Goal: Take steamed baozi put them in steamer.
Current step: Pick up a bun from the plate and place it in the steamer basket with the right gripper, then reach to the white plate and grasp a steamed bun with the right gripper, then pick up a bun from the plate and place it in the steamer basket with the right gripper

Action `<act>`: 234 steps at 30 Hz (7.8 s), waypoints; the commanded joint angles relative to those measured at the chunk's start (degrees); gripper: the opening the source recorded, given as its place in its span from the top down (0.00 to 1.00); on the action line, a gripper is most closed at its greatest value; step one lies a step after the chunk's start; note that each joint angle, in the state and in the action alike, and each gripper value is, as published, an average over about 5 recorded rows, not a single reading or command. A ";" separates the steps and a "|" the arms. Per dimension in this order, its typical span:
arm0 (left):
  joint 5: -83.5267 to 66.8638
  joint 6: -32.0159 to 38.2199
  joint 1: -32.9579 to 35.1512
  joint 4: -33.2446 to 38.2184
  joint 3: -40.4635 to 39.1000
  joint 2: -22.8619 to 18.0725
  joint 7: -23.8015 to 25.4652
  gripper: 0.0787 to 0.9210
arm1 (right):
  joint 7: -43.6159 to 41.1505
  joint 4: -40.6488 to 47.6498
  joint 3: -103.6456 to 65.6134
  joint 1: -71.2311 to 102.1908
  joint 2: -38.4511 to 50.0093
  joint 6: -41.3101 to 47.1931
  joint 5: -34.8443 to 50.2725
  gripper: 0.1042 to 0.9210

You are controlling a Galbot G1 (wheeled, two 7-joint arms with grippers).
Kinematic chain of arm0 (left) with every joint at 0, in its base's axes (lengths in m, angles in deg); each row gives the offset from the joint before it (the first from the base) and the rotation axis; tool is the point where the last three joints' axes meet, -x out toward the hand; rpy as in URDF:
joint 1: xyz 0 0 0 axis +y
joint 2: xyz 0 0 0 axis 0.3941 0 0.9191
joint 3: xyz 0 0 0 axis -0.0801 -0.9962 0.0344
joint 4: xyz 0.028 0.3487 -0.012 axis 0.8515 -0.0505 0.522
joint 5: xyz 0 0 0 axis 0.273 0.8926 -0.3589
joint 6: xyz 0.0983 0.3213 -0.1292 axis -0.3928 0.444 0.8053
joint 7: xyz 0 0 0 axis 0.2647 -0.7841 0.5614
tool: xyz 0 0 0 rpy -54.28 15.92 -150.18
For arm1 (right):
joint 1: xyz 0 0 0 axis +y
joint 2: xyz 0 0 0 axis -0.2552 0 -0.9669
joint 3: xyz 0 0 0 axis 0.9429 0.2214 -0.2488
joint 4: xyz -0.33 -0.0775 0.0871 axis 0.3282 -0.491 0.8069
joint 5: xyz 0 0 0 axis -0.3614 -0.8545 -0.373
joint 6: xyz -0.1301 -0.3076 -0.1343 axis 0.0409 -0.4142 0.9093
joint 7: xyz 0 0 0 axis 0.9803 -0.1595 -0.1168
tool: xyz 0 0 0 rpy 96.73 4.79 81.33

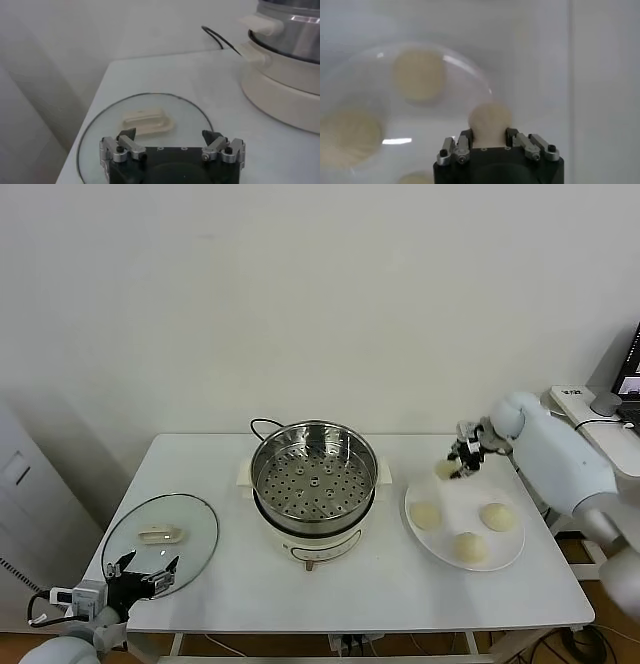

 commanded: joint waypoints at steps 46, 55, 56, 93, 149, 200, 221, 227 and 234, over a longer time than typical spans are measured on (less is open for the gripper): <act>0.77 0.08 1.33 0.39 -0.58 0.48 0.00 0.12 | -2.26 -8.54 -0.93 2.48 -24.57 -40.62 -36.82 0.60; 0.72 0.07 1.13 0.16 -0.65 0.54 0.01 0.12 | -0.41 -7.01 -2.83 4.14 -25.78 -40.62 -40.78 0.60; 0.72 0.08 1.11 0.13 -0.66 0.54 0.01 0.12 | -0.23 -6.91 -2.96 4.27 -25.89 -40.62 -40.94 0.60; 0.24 0.20 1.24 0.77 -0.30 0.70 0.07 0.12 | -13.88 2.63 26.36 -21.63 -8.92 -10.68 22.80 0.12; -0.19 0.23 1.26 1.44 -0.28 0.00 0.03 0.12 | -2.63 4.39 12.44 7.99 -1.31 1.19 10.75 0.13; 0.20 -0.58 1.94 2.95 -0.52 -0.15 -0.15 0.12 | -1.59 -20.93 42.54 -32.71 -0.70 26.06 56.44 0.52; 0.21 -0.24 2.48 3.03 -0.19 -0.26 -0.18 0.12 | 16.63 -18.38 40.16 -20.26 -17.57 37.11 60.04 0.52; 0.19 -0.15 2.43 2.72 -0.22 -0.18 -0.17 0.12 | 17.59 -15.45 39.21 -17.25 -20.18 37.46 58.34 0.52; -0.03 -0.04 2.47 2.64 -0.07 0.02 -0.16 0.12 | 17.85 -12.22 38.76 -14.85 -21.58 38.05 54.68 0.52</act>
